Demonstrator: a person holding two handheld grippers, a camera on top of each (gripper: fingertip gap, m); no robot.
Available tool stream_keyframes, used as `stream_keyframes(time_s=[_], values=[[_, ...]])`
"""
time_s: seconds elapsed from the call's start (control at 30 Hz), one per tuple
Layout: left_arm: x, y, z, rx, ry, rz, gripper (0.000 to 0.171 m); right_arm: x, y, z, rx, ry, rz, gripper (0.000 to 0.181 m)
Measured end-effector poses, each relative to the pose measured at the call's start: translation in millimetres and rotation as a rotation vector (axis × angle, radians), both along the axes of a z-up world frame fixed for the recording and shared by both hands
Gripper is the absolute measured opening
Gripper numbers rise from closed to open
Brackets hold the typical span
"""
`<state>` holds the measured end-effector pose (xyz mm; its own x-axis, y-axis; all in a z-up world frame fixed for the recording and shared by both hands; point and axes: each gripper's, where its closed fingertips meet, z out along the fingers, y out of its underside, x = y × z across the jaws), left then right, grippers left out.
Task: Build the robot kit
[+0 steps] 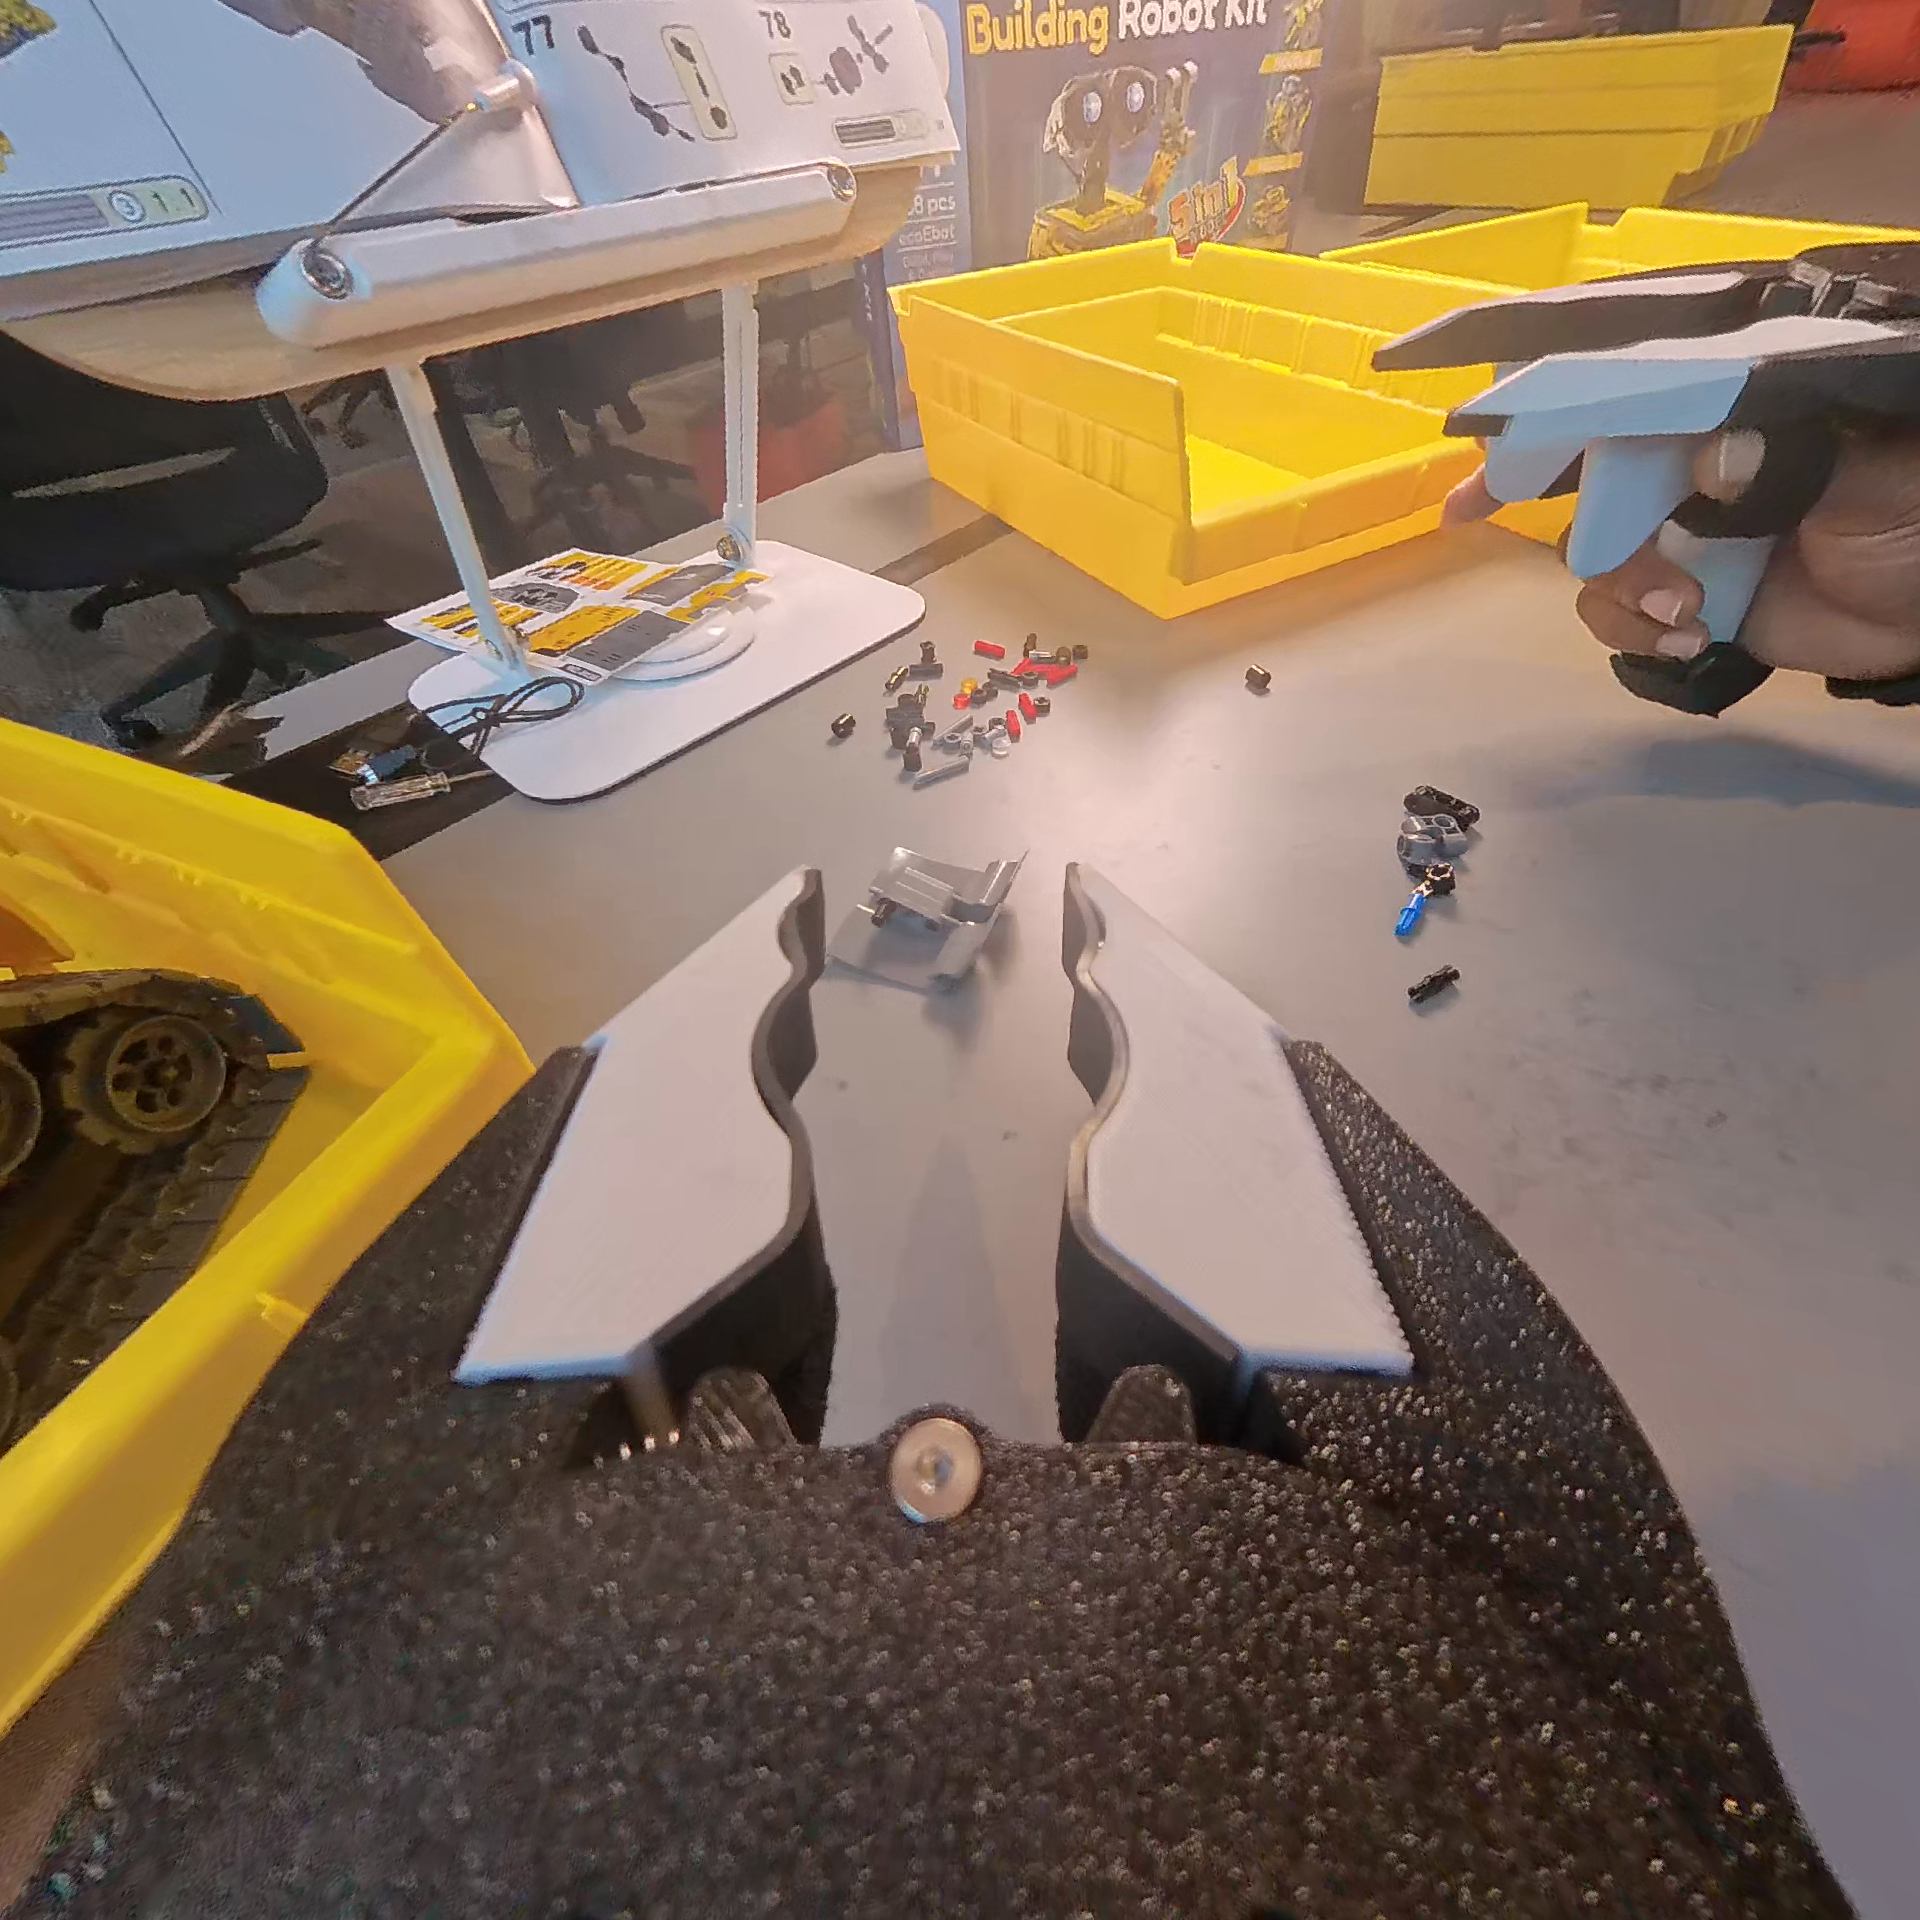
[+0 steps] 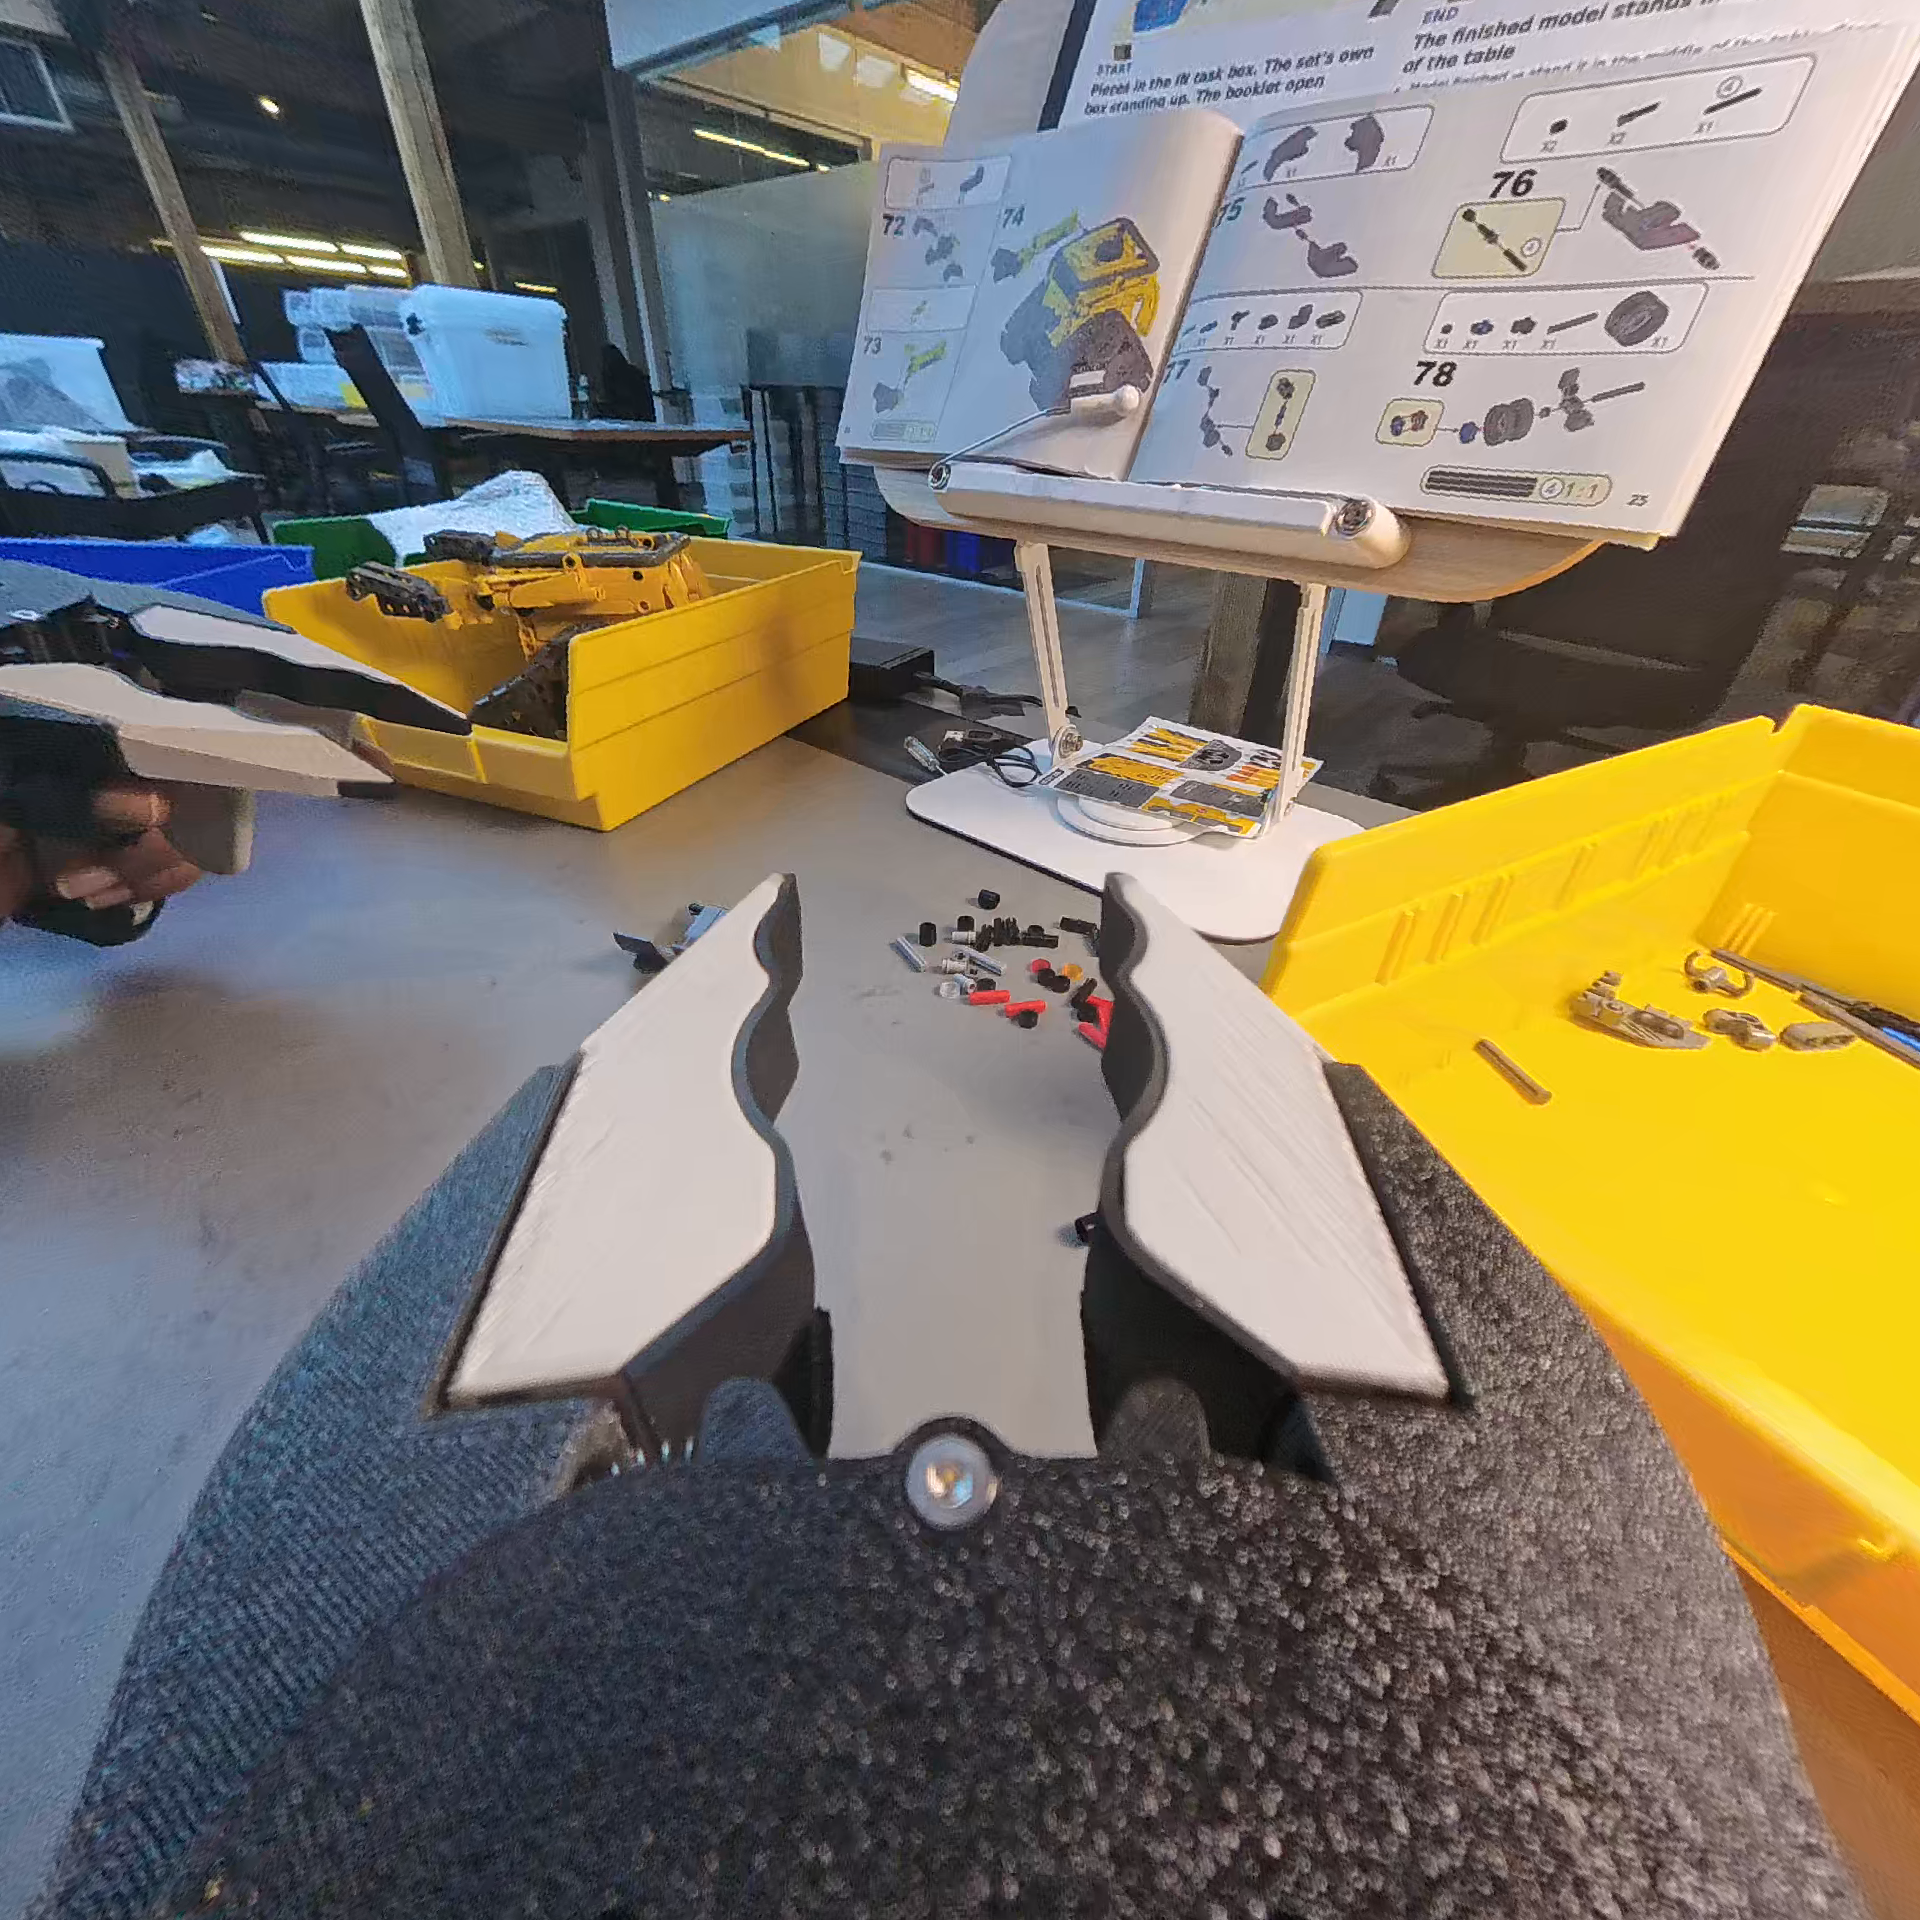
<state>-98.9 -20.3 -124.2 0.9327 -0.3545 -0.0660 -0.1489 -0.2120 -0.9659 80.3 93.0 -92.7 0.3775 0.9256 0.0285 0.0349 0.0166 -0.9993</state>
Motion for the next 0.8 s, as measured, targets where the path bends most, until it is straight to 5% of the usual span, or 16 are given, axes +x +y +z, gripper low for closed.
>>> stream_keyframes(time_s=[0.5,0.8], values=[[-12.8,0.2,-1.1,-0.006,-0.053,0.023,0.047,-3.8,-2.4,-1.1,0.078,-0.057,0.023,0.055],[1.8,0.2,-10.5,-0.038,-0.027,-0.024,0.046,-20.7,-42.1,-20.3,0.171,-0.173,0.220,0.045]])
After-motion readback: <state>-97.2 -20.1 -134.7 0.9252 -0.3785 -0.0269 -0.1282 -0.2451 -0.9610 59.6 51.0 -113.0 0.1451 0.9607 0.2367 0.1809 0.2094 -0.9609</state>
